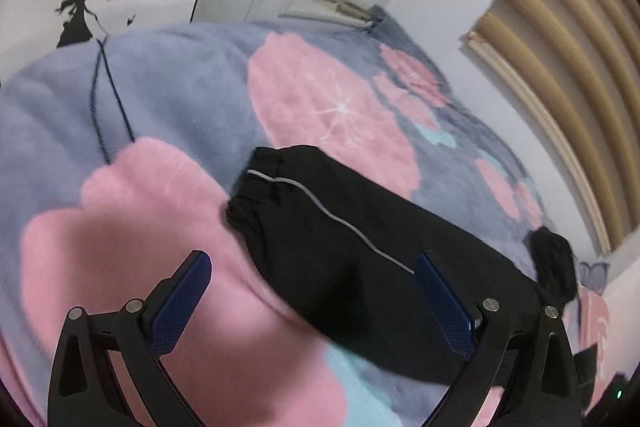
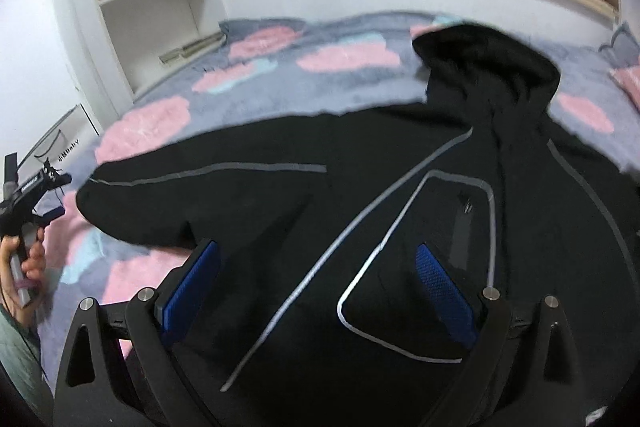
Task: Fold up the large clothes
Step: 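Grasp the cuff of the jacket sleeve with the left gripper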
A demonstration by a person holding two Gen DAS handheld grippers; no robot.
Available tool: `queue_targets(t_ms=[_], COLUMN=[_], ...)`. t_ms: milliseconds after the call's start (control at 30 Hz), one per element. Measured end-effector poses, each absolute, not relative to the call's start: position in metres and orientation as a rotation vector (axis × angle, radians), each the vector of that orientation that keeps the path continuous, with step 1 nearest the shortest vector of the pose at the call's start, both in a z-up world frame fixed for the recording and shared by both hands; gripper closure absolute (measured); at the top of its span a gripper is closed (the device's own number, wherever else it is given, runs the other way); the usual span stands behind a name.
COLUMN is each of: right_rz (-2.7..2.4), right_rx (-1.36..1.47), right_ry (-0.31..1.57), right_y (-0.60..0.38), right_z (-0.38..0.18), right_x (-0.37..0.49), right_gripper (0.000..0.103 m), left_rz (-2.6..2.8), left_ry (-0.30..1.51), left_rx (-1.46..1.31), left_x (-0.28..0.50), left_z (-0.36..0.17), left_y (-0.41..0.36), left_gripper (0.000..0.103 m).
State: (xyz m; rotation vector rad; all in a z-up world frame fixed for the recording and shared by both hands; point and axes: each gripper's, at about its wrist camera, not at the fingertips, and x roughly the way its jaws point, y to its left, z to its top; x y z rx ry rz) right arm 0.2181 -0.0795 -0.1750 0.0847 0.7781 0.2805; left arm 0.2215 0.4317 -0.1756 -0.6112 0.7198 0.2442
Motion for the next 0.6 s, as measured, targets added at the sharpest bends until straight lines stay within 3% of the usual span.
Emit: queue_targets(t_ms=[167, 200, 233, 267, 300, 333, 433, 600], right_rz=[0.274, 0.274, 0.275, 0.278, 0.28, 0.28, 0.281, 0.285], right_rx=[0.071, 0.063, 0.055, 0.041, 0.03, 0.021, 0.011, 0.057], right_ry=[0.823, 0.83, 0.832, 0.832, 0.83, 0.825, 0.823, 0.845], right_y=[-0.078, -0.077, -0.076, -0.073, -0.071, -0.07, -0.067, -0.074], right_z=[-0.204, -0.208, -0.21, -0.212, -0.212, -0.212, -0.214, -0.218], right_x=[0.221, 0.221, 0.221, 0.221, 0.22, 0.219, 0.218, 0.222], right_gripper=[0.003, 0.003, 0.003, 0.003, 0.003, 0.003, 0.003, 0.003], left_rz=[0.261, 0.271, 0.275, 0.278, 0.275, 0.27, 0.269, 0.252], left_ry=[0.74, 0.736, 0.736, 0.742, 0.737, 0.731, 0.68, 0.569], left_rx=[-0.635, -0.611, -0.586, -0.562, -0.54, -0.523, -0.476, -0.331], left_x=[0.246, 0.249, 0.252, 0.256, 0.257, 0.257, 0.252, 0.231], left_z=[-0.201, -0.203, -0.204, -0.205, -0.205, -0.204, -0.193, -0.151], left_y=[0.439, 0.436, 0.433, 0.43, 0.428, 0.424, 0.415, 0.377], left_gripper=[0.003, 0.012, 0.033, 0.041, 0.059, 0.069, 0.077, 0.079])
